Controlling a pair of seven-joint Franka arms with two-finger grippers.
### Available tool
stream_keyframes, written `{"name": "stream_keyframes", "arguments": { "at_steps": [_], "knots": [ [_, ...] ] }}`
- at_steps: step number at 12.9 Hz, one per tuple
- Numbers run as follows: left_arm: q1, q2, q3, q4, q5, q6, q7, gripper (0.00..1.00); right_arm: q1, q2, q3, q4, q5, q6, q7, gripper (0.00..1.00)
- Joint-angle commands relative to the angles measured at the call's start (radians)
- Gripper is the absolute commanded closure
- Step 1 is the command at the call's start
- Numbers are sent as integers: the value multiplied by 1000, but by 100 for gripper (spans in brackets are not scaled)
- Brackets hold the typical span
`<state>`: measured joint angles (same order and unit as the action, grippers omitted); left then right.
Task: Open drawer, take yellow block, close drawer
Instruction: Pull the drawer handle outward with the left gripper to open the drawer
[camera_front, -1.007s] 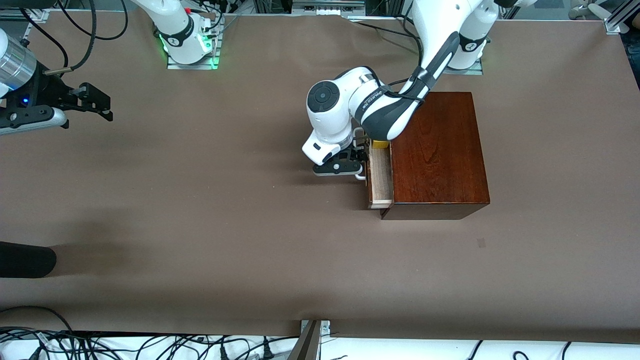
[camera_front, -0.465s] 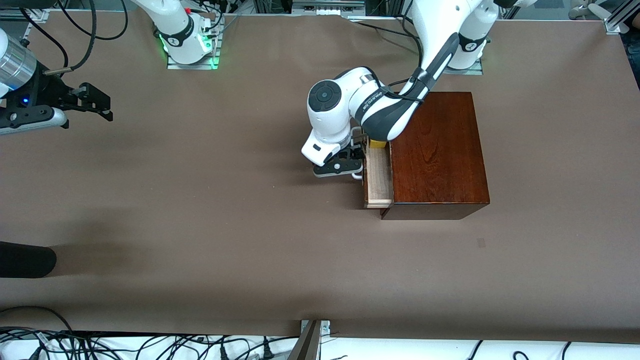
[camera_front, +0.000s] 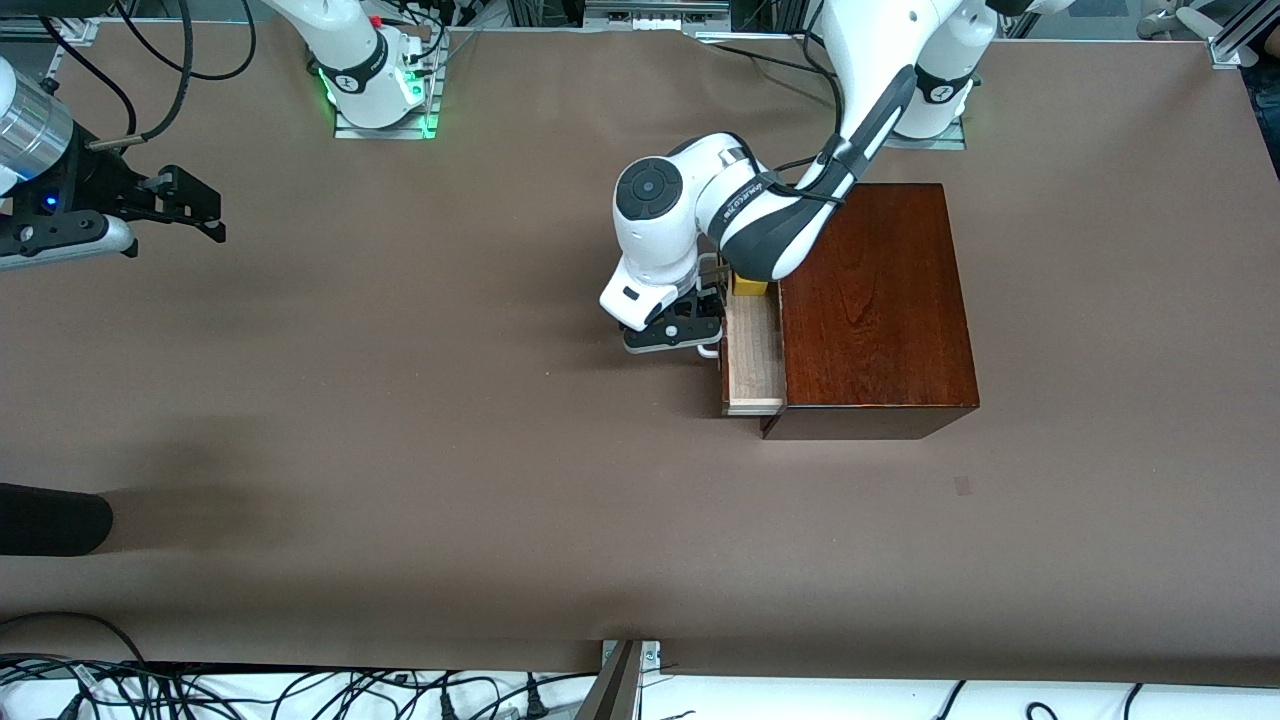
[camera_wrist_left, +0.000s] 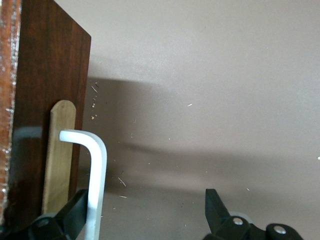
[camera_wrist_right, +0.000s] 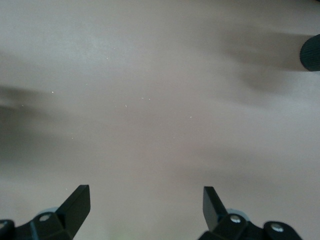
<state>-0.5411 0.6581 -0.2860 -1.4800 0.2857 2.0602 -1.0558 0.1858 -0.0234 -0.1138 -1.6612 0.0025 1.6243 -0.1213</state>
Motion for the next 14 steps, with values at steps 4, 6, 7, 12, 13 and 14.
{"name": "stream_keyframes", "arguments": {
  "at_steps": [4, 6, 7, 12, 13, 14],
  "knots": [
    [-28, 43, -10, 90, -66, 51, -29, 0, -3, 2, -1, 14, 16, -14, -5, 0],
    [-28, 31, -10, 92, -68, -18, -26, 0, -3, 2, -1, 14, 16, -14, -5, 0],
    [-28, 22, -10, 107, -66, -70, -15, 0, -3, 2, -1, 14, 16, -14, -5, 0],
    [-39, 3, -25, 272, -66, -424, -7, 0, -3, 2, -1, 15, 16, -9, -5, 0],
    [-37, -15, -24, 296, -68, -481, 11, 0, -3, 2, -1, 15, 16, -9, -5, 0],
    [-30, -53, -21, 306, -69, -539, 70, 0, -3, 2, -1, 15, 16, -9, -5, 0]
  ]
}}
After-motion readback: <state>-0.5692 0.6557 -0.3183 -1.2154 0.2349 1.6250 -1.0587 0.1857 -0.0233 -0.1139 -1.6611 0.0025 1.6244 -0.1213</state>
